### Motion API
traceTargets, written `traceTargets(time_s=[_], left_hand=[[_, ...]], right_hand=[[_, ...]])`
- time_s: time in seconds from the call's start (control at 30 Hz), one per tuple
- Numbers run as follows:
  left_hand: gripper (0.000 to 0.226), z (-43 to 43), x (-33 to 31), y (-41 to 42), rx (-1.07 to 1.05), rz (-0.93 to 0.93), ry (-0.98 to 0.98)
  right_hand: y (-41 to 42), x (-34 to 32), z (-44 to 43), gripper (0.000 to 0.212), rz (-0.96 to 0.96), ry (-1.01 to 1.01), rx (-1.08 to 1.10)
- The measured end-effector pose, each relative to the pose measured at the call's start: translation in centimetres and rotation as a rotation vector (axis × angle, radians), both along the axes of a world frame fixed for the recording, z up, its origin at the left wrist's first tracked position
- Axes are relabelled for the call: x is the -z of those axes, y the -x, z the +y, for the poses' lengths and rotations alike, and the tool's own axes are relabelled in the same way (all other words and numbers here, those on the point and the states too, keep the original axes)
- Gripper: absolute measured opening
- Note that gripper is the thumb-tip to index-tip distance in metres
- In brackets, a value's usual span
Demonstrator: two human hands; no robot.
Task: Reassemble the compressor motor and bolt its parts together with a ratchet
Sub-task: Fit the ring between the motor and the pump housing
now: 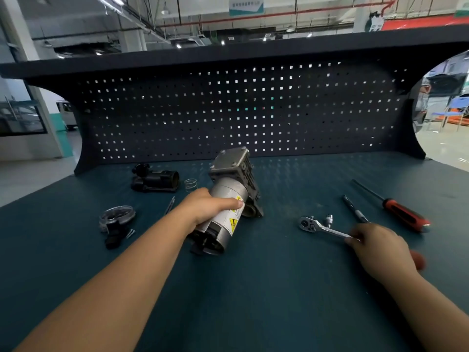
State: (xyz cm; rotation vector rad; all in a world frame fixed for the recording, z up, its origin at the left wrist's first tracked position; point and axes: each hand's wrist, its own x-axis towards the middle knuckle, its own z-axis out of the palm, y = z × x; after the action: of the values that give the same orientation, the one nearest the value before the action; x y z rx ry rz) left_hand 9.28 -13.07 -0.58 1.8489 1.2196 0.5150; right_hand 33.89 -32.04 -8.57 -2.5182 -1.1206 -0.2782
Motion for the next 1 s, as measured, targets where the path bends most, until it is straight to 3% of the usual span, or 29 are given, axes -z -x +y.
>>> traceTargets(time_s=[0.1,0.2,0.33,0.6,0.83,1.0], left_hand=[[0.061,1.2,-0.5,0.6,-0.015,-0.047,0.094],[0.041,2.1,-0.6,0.9,-0.029,-0.056,0.066],[0.032,2.6,-0.6,1.4,-0.043,-0.089,0.047],[0.035,1.5,-0.1,0.9,-0.018,-0.118,0.09],[0.036,-0.4,0.8,0.1,0.029,-0.181,0.247],[0.038,-0.5,0.5,1.2,-0.001,-0.083,0.005]], right_hand=[[0.0,0.0,0.0,0.015,-0.015,0.003,0.001],[-0.1,0.1,0.2,0.015,-0.027,0.013,0.002],[-0.2,0.2,0.4,0.013,-0.025,0.02,-0.001],[-0.2,0.3,0.5,0.009,-0.031,0.042,-0.016],[-0.3,0.2,0.3,0.01,-0.028,0.056,-0.032],[-0.3,0.3,0.4,0.007,-0.022,0.061,-0.038]])
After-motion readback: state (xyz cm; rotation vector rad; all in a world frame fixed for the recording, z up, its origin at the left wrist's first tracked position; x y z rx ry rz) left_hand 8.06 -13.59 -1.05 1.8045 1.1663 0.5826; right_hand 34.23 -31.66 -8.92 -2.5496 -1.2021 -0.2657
